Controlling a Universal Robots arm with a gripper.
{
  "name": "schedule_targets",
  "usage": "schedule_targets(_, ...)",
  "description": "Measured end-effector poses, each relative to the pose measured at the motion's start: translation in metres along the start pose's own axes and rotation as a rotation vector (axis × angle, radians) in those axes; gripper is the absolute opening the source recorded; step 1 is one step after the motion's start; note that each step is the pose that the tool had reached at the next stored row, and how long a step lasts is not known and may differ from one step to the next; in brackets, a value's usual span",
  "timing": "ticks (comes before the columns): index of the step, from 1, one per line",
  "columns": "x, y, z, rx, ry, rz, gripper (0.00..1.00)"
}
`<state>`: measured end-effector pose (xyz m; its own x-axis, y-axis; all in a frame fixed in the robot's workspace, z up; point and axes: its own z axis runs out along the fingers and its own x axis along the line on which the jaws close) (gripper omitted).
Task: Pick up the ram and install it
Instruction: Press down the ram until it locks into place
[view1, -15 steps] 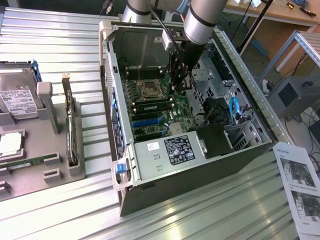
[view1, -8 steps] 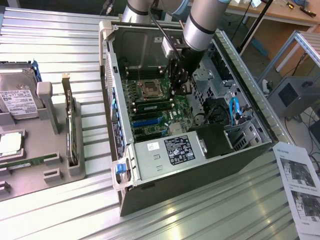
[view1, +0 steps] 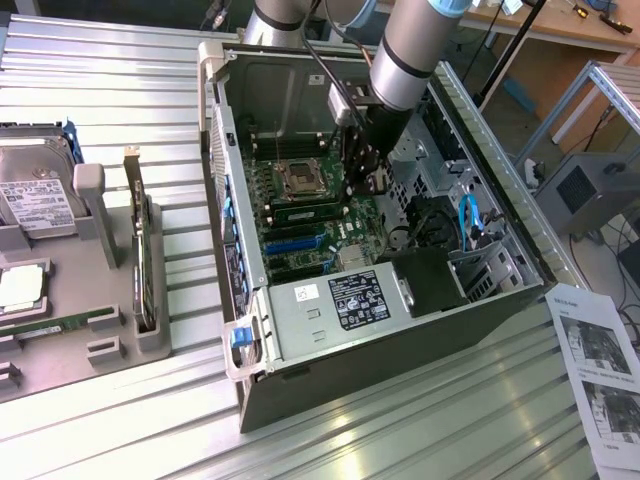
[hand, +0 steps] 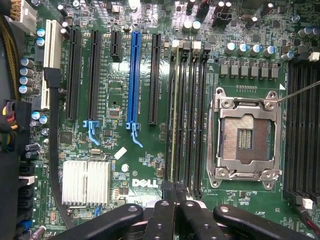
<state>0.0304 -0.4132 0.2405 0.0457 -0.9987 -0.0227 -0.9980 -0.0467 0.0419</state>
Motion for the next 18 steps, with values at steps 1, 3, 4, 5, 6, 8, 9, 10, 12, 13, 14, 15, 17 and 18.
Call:
schedule_targets(1,0.0000,-0.0001,0.0014,0.0000,0.0001,0.000,0.11)
schedule_targets(3,0.0001,-0.0001,0.0034,0.0000,0.0001,0.000,0.11)
schedule_targets(4,0.0001,-0.0002,0.0040,0.0000,0.0001,0.000,0.11)
schedule_targets(5,0.0001,-0.0002,0.0046,0.0000,0.0002,0.000,0.11)
schedule_targets(6,0.0002,-0.0002,0.0053,0.0000,0.0001,0.000,0.11)
schedule_targets(8,0.0003,-0.0003,0.0068,-0.0001,0.0003,0.000,0.11)
schedule_targets(9,0.0003,-0.0003,0.0074,0.0000,0.0002,0.000,0.11)
schedule_targets(10,0.0003,-0.0003,0.0078,0.0000,0.0002,0.000,0.11)
schedule_targets(12,0.0004,-0.0004,0.0088,-0.0001,0.0002,0.000,0.11)
schedule_targets(13,0.0004,-0.0004,0.0092,0.0000,0.0001,0.000,0.11)
schedule_targets(14,0.0005,-0.0004,0.0096,-0.0002,0.0005,0.000,0.11)
schedule_targets(15,0.0005,-0.0004,0.0097,-0.0002,0.0005,0.000,0.11)
schedule_targets(17,0.0002,-0.0004,0.0080,0.0004,0.0000,0.000,0.11)
schedule_targets(18,0.0002,-0.0003,0.0050,0.0001,0.0009,0.000,0.11)
